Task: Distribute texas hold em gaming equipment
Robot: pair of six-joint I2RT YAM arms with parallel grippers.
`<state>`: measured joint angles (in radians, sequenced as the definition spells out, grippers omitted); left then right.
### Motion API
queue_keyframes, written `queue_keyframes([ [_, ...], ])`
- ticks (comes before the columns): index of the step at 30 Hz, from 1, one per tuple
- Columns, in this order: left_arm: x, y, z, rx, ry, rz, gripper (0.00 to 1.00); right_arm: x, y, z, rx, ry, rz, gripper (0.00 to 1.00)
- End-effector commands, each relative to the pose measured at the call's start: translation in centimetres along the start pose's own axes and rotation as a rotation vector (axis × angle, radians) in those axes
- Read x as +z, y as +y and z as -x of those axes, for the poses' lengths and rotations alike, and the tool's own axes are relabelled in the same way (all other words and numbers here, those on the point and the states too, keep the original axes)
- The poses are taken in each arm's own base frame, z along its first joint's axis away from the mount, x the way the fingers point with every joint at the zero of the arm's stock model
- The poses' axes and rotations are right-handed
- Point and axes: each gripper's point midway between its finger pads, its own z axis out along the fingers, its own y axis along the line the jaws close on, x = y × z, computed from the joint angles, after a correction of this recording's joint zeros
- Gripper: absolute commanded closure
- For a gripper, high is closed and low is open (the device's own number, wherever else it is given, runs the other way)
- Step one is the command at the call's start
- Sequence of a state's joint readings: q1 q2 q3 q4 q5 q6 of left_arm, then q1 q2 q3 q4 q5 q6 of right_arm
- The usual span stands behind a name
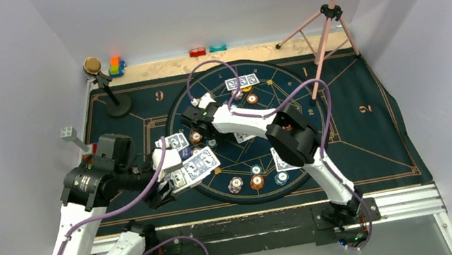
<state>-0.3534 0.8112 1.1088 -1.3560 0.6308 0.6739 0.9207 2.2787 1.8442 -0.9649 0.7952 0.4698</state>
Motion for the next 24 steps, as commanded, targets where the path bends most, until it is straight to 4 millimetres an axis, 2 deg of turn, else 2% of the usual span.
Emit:
queue_keyframes([
  [1, -0.7, 0.3, 1.4, 0.040, -0.040, 0.018, 1.00, -1.4, 2.3, 2.4, 0.098, -0.038, 0.168, 0.25],
  [5, -0.7, 0.3, 1.3, 0.041, -0.035, 0.019, 1.00, -3.7, 1.8, 3.9, 0.159, -0.069, 0.276, 0.20],
  [7, -0.7, 0.3, 1.3, 0.038, -0.033, 0.016, 1.00, -5.8, 0.1, 5.4, 0.212, -0.104, 0.329, 0.20],
  [10, -0.7, 0.4, 1.4, 0.041, -0.038, 0.015, 1.00, -7.6, -3.0, 6.8, 0.287, -0.133, 0.379, 0.19],
  [14, -0.6, 0.4, 1.4, 0.040, -0.040, 0.012, 1.00, -10.2, -6.6, 7.2, 0.384, -0.151, 0.468, 0.19],
  [16, -0.5, 0.4, 1.4, 0.038, -0.039, 0.009, 1.00, -12.1, -7.2, 6.9, 0.443, -0.162, 0.618, 0.17],
  [18, -0.5, 0.5, 1.4, 0.039, -0.039, 0.009, 1.00, -15.0, -7.9, 7.2, 0.518, -0.228, 0.802, 0.13],
  [19, -0.4, 0.5, 1.5, 0.042, -0.041, 0.011, 1.00, -17.4, -9.0, 7.4, 0.556, -0.288, 0.901, 0.12],
  [20, -0.4, 0.6, 1.5, 0.043, -0.042, 0.012, 1.00, -19.2, -9.3, 7.3, 0.576, -0.329, 1.004, 0.11],
  [22, -0.4, 0.7, 1.5, 0.044, -0.042, 0.014, 1.00, -23.1, -9.5, 6.9, 0.581, -0.412, 1.208, 0.09],
  [24, -0.4, 0.8, 1.6, 0.046, -0.042, 0.016, 1.00, -25.7, -9.1, 5.9, 0.572, -0.433, 1.350, 0.08],
])
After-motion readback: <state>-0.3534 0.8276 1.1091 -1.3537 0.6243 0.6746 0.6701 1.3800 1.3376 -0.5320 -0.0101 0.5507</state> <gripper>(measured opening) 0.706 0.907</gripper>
